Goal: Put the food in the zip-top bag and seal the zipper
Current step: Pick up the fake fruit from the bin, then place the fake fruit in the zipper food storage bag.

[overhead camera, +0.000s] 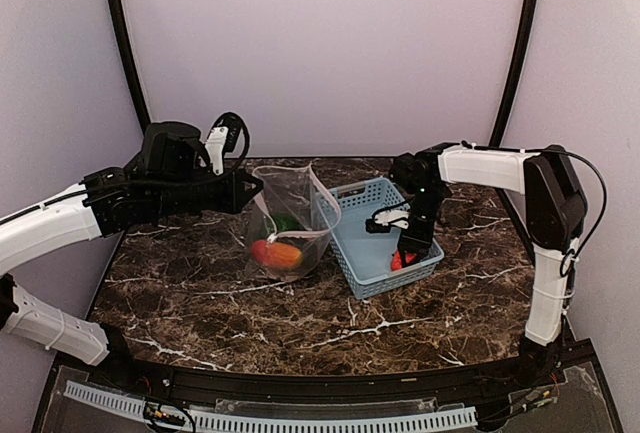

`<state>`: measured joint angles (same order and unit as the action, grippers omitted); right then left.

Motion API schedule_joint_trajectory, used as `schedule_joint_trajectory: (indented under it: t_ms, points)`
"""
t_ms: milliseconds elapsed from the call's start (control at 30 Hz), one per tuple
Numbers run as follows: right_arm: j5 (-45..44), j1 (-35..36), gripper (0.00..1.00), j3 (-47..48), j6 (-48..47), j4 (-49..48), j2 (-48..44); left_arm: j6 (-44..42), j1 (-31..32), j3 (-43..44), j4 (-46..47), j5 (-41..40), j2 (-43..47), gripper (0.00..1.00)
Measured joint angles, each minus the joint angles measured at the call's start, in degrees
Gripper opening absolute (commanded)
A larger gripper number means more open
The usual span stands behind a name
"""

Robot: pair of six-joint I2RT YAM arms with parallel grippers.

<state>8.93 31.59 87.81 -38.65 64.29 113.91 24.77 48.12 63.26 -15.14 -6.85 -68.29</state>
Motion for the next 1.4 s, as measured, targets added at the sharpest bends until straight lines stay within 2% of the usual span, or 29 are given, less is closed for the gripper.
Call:
schedule_joint_trajectory:
  t_ms: [467, 800, 967, 1233, 1400]
  points:
    - [0.85, 0.00, 0.41, 2.29, 1.03, 0.22, 0.00, 0.15, 0.00, -0.02, 0.02, 0.24, 0.02, 0.01]
    - [5.53, -0.02, 0.40, 6.99, 2.36, 0.57, -2.91, 1.01, 0.00, -0.87, 0.31, 0.28, 0.02, 0.01]
    - [11.56, -0.04, 0.40, 12.66, 3.98, 0.52, -6.93, 1.14, 0.00, -0.90, 0.44, 0.28, 0.02, 0.01]
    - [30.36, -0.09, 0.41, 23.61, 8.48, -1.46, -14.23, 1.16, 0.00, -0.92, 0.50, 0.26, 0.02, 0.01]
    - [39.47, 0.46, 0.41, 27.58, 12.37, -4.90, -15.17, 1.18, 0.00, -1.14, 0.70, 0.24, 0.02, 0.01]
